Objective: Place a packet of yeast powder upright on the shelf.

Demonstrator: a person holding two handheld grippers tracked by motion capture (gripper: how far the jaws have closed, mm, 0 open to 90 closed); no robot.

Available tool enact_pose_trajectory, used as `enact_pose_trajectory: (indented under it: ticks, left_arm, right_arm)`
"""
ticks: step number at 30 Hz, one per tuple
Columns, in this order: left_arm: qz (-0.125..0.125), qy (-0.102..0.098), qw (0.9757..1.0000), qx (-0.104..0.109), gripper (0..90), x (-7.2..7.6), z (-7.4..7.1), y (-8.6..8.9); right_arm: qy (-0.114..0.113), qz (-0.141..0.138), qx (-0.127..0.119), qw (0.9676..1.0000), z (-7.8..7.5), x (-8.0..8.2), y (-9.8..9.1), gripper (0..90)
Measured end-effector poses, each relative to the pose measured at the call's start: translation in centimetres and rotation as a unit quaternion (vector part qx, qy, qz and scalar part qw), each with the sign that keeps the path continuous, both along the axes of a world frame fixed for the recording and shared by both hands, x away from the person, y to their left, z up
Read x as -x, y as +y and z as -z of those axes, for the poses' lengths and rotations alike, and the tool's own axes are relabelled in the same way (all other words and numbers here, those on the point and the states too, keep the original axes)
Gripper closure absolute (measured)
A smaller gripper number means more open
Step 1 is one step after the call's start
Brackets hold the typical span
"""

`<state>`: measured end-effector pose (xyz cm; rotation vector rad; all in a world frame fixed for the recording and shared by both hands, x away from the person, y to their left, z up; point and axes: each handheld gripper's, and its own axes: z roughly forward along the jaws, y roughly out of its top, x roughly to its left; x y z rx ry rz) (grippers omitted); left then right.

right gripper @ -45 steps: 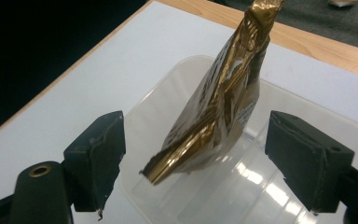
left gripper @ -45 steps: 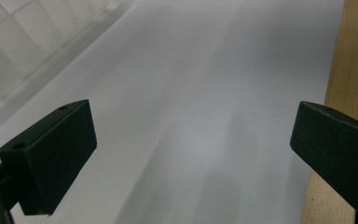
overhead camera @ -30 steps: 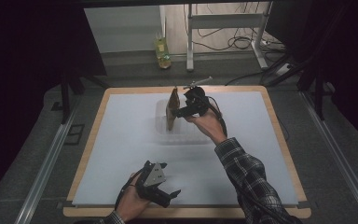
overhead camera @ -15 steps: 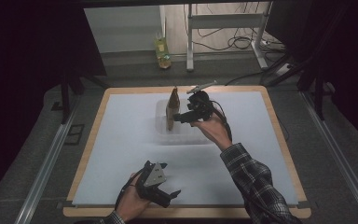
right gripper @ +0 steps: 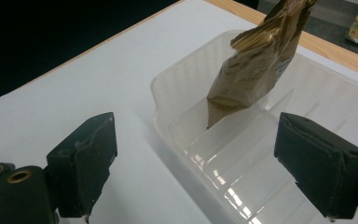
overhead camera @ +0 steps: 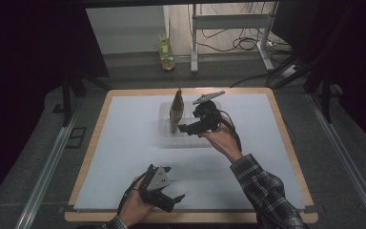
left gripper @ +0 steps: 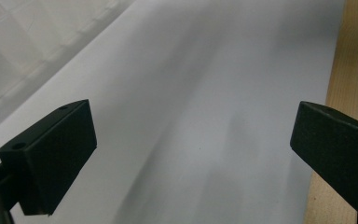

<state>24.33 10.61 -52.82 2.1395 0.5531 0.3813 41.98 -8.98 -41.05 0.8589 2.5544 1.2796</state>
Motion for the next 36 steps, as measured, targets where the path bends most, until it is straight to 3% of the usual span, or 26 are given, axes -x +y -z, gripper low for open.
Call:
enact_pose_trajectory:
  ticks: [8,18,36]
  left_arm:
    - [0.0,-0.001,1.0,0.002,0.2,0.0,0.0,0.0]
    - [0.001,0.001,1.0,-0.001,0.3,0.0,0.1,0.0]
    - [0.001,-0.004,1.0,-0.004,0.2,-0.1,0.1,0.0]
  right_arm:
    - [-0.002,-0.013,0.009,0.9999,0.6,0.8,-0.6,10.1]
    - [0.018,-0.018,0.017,0.9995,1.9,1.8,-1.9,7.0]
    - [-0.01,-0.016,0.019,0.9996,2.8,4.0,-4.7,2.0]
